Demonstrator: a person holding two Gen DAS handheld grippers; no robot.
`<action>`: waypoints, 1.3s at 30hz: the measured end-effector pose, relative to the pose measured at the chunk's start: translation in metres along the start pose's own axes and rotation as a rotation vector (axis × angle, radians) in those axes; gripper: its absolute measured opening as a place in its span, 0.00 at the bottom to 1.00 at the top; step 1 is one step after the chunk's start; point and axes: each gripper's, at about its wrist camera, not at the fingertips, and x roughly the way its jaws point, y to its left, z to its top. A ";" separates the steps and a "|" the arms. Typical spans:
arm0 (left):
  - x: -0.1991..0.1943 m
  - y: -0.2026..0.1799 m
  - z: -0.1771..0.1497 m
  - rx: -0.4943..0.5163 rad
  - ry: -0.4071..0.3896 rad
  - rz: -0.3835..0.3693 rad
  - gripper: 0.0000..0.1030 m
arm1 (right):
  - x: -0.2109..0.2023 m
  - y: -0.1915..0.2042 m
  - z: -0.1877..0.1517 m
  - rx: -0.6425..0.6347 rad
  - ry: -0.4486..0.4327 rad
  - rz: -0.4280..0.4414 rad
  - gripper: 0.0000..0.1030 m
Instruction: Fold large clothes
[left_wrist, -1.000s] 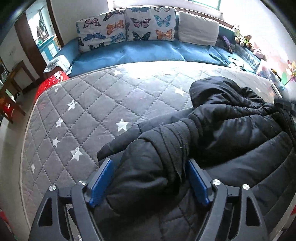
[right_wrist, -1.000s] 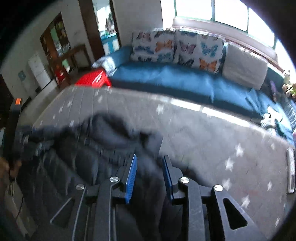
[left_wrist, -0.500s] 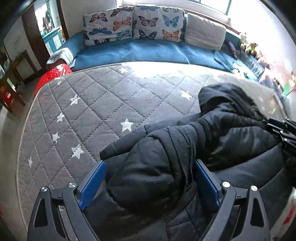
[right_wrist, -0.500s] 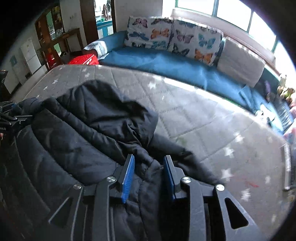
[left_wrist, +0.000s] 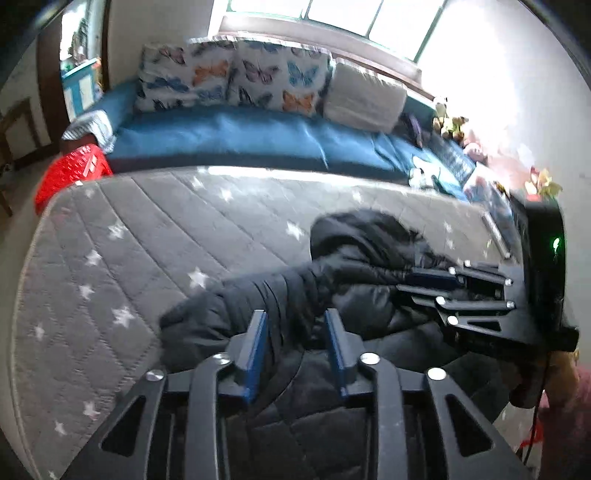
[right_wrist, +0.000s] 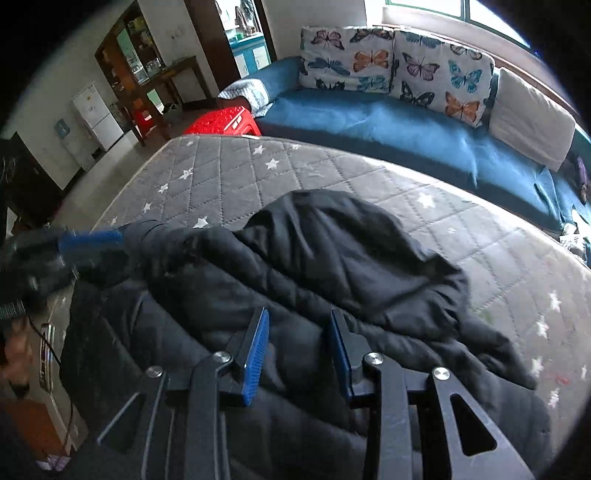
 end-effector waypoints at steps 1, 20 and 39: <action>0.010 0.004 -0.001 -0.015 0.021 0.003 0.29 | 0.002 0.001 0.001 -0.002 0.002 -0.007 0.35; -0.026 -0.008 -0.026 -0.028 0.001 0.011 0.19 | -0.055 0.033 -0.040 -0.099 0.032 -0.084 0.35; -0.011 -0.020 -0.109 -0.066 0.138 -0.177 0.19 | -0.027 0.046 -0.105 -0.120 0.169 -0.070 0.37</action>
